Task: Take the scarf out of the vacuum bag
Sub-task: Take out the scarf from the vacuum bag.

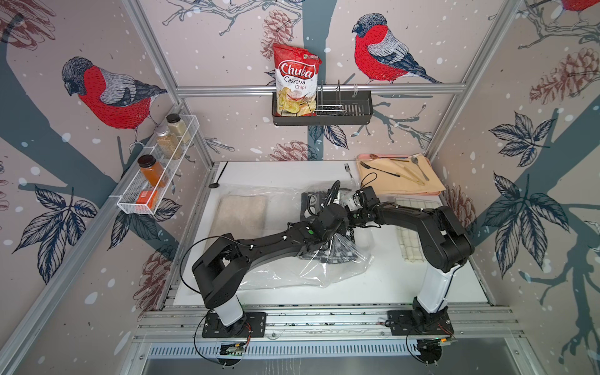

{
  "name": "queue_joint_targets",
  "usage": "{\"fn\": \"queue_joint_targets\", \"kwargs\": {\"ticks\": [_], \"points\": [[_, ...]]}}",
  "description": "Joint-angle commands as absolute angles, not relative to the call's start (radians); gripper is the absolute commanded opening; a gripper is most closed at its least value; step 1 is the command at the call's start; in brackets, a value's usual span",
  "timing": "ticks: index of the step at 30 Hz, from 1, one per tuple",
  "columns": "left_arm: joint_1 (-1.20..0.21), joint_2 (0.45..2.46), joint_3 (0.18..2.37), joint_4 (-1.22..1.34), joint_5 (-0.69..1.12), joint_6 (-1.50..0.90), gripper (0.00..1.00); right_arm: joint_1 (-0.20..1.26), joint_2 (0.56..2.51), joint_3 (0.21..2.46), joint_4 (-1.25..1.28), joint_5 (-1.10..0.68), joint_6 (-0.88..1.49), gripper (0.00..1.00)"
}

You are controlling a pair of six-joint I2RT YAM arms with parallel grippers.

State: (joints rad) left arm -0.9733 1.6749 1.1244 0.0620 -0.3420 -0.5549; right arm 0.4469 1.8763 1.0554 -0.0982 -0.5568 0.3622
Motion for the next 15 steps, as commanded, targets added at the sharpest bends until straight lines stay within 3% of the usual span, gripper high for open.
{"fn": "queue_joint_targets", "kwargs": {"ticks": [1,15], "points": [[-0.975,1.669,1.128,0.063,-0.370,-0.563,0.00,0.452,1.865,1.055,-0.078,-0.539,0.343,0.00],[-0.971,1.660,1.111,0.066,-0.427,-0.574,0.00,0.454,1.828,1.021,-0.079,-0.511,0.359,0.00]]}}
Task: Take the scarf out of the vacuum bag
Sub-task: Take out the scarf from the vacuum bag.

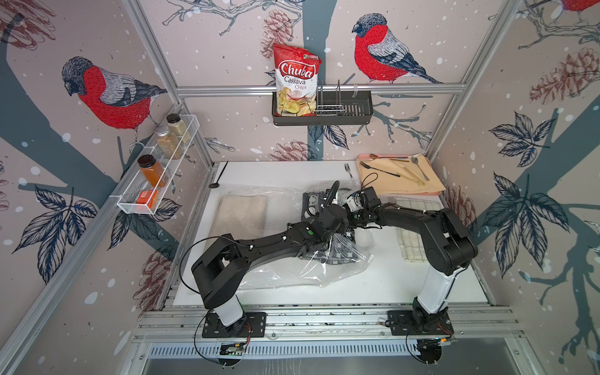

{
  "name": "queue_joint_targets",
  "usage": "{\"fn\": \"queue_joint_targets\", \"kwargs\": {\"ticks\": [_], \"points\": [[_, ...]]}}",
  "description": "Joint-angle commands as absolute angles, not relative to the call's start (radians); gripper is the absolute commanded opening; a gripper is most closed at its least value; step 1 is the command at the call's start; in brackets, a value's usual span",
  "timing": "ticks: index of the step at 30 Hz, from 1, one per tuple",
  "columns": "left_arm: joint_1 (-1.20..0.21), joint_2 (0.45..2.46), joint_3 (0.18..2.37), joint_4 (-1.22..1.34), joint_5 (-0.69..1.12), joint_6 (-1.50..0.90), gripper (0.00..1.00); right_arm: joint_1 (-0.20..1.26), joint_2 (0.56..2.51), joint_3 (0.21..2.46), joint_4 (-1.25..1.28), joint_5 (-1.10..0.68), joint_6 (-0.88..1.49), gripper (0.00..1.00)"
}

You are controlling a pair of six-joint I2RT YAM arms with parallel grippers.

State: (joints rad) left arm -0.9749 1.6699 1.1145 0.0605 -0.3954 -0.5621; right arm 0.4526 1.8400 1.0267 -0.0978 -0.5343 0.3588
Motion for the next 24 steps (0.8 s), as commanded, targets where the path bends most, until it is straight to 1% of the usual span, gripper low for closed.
{"fn": "queue_joint_targets", "kwargs": {"ticks": [1,10,16,24], "points": [[-0.971,1.660,1.110,0.070,-0.426,-0.573,0.00,0.454,1.826,1.016,-0.073,-0.511,0.363,0.00],[-0.966,1.663,1.093,0.091,-0.414,-0.573,0.00,0.452,1.808,0.993,-0.064,-0.490,0.367,0.00],[-0.962,1.652,1.063,0.118,-0.409,-0.572,0.00,0.440,1.783,0.958,-0.045,-0.431,0.375,0.00],[-0.956,1.655,1.058,0.120,-0.408,-0.577,0.00,0.450,1.766,0.942,-0.006,-0.432,0.386,0.00]]}}
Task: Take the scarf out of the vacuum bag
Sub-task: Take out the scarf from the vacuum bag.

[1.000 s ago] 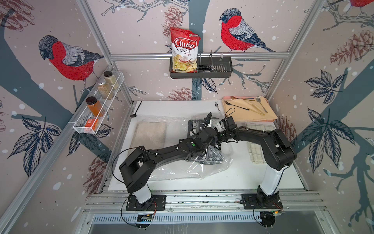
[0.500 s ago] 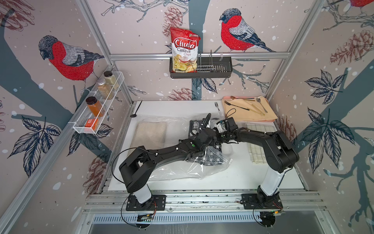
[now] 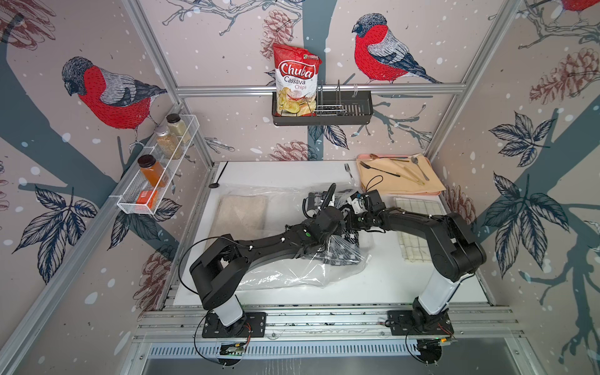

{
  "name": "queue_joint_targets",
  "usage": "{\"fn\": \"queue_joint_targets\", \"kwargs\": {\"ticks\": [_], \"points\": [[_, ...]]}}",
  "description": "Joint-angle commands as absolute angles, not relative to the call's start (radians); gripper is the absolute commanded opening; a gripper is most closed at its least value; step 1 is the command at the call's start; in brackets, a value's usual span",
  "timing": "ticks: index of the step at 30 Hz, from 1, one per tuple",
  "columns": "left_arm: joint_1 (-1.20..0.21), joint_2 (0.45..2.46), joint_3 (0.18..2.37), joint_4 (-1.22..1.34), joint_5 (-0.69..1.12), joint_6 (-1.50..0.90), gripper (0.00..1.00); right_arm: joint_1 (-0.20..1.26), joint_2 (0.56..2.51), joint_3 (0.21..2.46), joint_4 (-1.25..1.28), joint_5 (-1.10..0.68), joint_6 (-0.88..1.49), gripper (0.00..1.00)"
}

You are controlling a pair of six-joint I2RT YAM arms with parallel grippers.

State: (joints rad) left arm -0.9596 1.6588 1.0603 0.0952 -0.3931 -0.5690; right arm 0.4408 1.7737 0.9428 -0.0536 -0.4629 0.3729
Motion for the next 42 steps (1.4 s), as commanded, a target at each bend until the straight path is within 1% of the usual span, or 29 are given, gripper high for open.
{"fn": "queue_joint_targets", "kwargs": {"ticks": [1,6,15,18,23,27,29,34,38,42], "points": [[-0.956,1.654,1.057,0.120,-0.407,-0.578,0.00,0.457,1.766,0.943,-0.006,-0.430,0.384,0.00],[-0.956,1.658,1.049,0.129,-0.398,-0.584,0.00,0.469,1.765,0.949,-0.015,-0.411,0.373,0.00],[-0.956,1.663,1.052,0.131,-0.385,-0.583,0.00,0.466,1.811,1.034,-0.038,-0.354,0.365,0.00],[-0.956,1.667,1.049,0.135,-0.383,-0.584,0.00,0.463,1.812,1.039,-0.020,-0.371,0.374,0.06],[-0.953,1.700,1.034,0.165,-0.397,-0.570,0.00,0.456,1.780,0.991,0.050,-0.397,0.409,0.09],[-0.944,1.736,1.020,0.180,-0.393,-0.580,0.00,0.457,1.783,0.975,0.065,-0.423,0.421,0.08],[-0.944,1.751,1.014,0.193,-0.391,-0.583,0.00,0.457,1.776,0.953,0.095,-0.453,0.427,0.01],[-0.937,1.766,1.003,0.224,-0.385,-0.589,0.00,0.454,1.774,0.916,0.133,-0.488,0.444,0.00],[-0.938,1.780,0.992,0.237,-0.370,-0.582,0.00,0.448,1.772,0.896,0.151,-0.491,0.467,0.06],[-0.936,1.767,0.912,0.292,-0.365,-0.594,0.00,0.433,1.770,0.880,0.157,-0.477,0.494,0.10]]}}
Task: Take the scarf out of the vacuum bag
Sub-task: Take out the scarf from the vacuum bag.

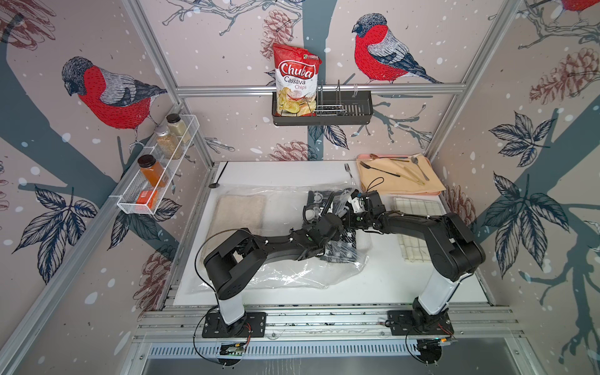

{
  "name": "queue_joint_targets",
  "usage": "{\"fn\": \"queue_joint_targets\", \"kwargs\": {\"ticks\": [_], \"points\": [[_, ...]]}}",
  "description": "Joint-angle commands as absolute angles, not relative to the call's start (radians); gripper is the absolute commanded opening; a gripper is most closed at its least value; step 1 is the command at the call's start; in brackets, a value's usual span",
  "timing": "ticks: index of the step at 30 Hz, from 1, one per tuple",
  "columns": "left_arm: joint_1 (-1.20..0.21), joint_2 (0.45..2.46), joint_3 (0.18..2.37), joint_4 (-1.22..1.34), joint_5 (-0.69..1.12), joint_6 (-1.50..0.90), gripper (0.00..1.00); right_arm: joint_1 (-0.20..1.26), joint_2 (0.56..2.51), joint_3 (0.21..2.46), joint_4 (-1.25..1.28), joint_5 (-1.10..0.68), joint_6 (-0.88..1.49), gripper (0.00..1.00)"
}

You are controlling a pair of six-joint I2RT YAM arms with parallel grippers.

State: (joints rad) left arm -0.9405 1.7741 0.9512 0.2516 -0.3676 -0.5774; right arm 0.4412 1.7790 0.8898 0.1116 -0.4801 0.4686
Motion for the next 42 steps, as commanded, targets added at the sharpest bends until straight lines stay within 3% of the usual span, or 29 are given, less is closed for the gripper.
{"fn": "queue_joint_targets", "kwargs": {"ticks": [1,11,21,28,39,41,42], "points": [[-0.935,1.764,0.887,0.323,-0.356,-0.595,0.00,0.433,1.767,0.875,0.166,-0.486,0.499,0.10],[-0.935,1.782,0.817,0.428,-0.318,-0.585,0.00,0.431,1.764,0.814,0.267,-0.595,0.576,0.18],[-0.936,1.813,0.702,0.582,-0.317,-0.580,0.00,0.431,1.758,0.735,0.306,-0.606,0.634,0.47],[-0.936,1.833,0.692,0.598,-0.292,-0.594,0.00,0.456,1.776,0.667,0.460,-0.637,0.745,0.58],[-0.936,1.845,0.701,0.597,-0.278,-0.588,0.00,0.575,1.923,0.686,0.716,-0.663,0.942,0.57],[-0.935,1.844,0.698,0.598,-0.278,-0.589,0.00,0.577,1.935,0.681,0.735,-0.661,0.956,0.49],[-0.935,1.844,0.699,0.597,-0.279,-0.589,0.00,0.573,1.937,0.673,0.753,-0.663,0.962,0.39]]}}
